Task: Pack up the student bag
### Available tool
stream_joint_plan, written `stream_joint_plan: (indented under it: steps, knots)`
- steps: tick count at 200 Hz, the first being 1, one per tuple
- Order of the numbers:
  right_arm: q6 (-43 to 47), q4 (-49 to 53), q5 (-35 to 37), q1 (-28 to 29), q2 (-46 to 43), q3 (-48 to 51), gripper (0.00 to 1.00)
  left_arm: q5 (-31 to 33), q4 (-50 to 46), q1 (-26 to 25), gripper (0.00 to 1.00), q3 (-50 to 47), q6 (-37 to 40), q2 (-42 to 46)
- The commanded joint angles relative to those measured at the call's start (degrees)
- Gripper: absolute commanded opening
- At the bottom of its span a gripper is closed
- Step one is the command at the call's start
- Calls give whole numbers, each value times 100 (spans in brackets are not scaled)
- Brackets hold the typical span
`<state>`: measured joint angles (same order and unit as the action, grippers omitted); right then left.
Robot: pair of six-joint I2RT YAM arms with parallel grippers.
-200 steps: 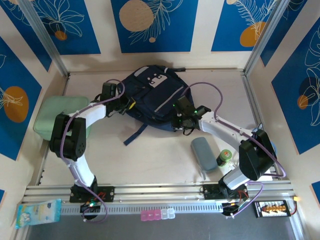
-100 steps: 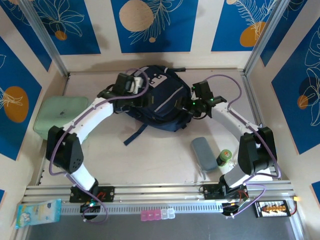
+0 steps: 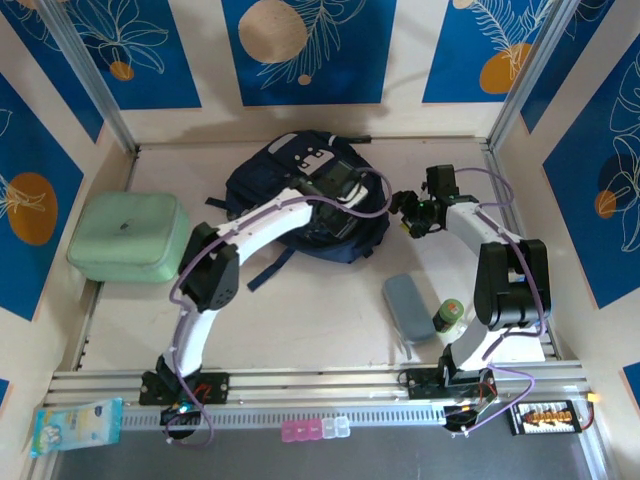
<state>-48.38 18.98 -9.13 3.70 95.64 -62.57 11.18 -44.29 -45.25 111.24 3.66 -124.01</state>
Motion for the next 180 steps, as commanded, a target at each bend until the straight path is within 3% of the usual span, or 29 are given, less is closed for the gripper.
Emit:
stream_joint_plan:
  steps: [1, 30, 75, 180]
  knots:
    - [-145, -149, -469, -66, 180, 104, 67, 385, -547, -11, 52, 514, 194, -275]
    - [-111, -303, -872, -14, 369, 183, 67, 515, -695, -12, 40, 801, 205, -636]
    - [117, -267, -1246, 126, 824, -124, 63, 933, -837, 4, 0, 1040, 76, -696]
    - [719, -377, -1254, 311, 1101, -718, 57, 557, -602, 76, 0, 688, -781, 1129]
